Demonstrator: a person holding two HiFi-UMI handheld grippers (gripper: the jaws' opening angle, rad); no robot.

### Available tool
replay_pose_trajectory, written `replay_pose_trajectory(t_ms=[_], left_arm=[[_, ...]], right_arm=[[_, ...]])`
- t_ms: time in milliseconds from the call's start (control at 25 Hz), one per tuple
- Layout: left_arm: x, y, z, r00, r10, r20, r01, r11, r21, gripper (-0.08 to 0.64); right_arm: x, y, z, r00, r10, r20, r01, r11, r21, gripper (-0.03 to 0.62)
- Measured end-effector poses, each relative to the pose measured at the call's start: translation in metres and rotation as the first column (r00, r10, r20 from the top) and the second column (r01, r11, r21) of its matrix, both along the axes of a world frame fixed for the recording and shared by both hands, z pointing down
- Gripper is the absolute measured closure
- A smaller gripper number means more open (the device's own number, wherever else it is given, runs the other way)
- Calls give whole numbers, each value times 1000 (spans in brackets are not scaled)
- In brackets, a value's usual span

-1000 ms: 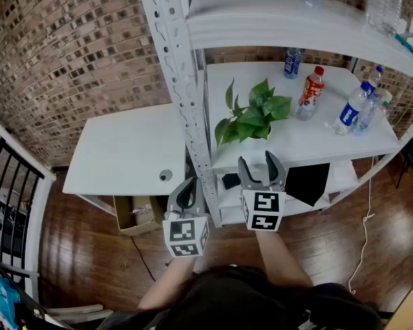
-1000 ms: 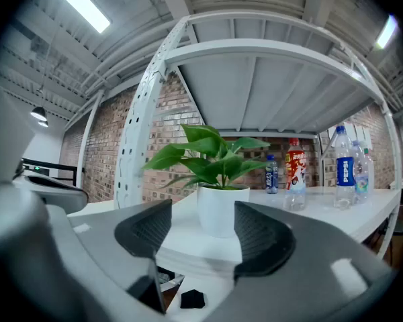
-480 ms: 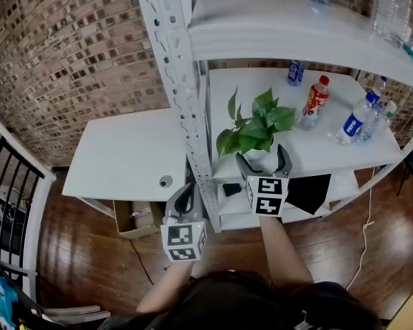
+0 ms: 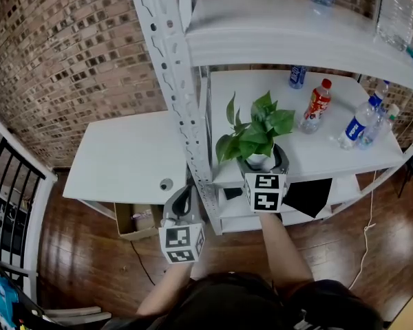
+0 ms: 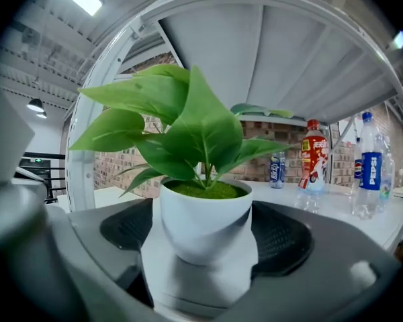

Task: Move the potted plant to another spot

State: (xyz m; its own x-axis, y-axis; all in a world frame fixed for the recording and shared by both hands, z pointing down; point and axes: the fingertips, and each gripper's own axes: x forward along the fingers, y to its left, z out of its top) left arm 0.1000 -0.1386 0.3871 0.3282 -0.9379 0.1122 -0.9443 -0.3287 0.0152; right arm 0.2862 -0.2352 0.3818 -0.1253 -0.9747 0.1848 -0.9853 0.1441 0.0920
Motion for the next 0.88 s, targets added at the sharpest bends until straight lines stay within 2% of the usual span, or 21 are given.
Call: replay_pose_trajectory(t_ms=[160,240,360,560,880], left_arm=[[-1,0,2,1000,-4,-2,4,1000,-4,544],[-2,1,3,1000,-7,-4,7,1000,-6,543],[-4,1,4,1000,-12,-6,12,1000,-9,543],[-3,3,3,1000,-10,-4,10,1000,-5,543],[-1,14,7,1000,6,-2,-6,1000,-12,545]], right_arm=[[1,-3,3,1000,12,-6,-12,1000,-15,132],[0,-3,1,1000,12,-2,-12,1000,-15,161],[-1,-2,0,1000,4,8,-4,1000,-13,166],[2,4,-3,1000,6,4,-6,1000,20,170],[0,42,-14,1000,9,14,-10,997,71,173]])
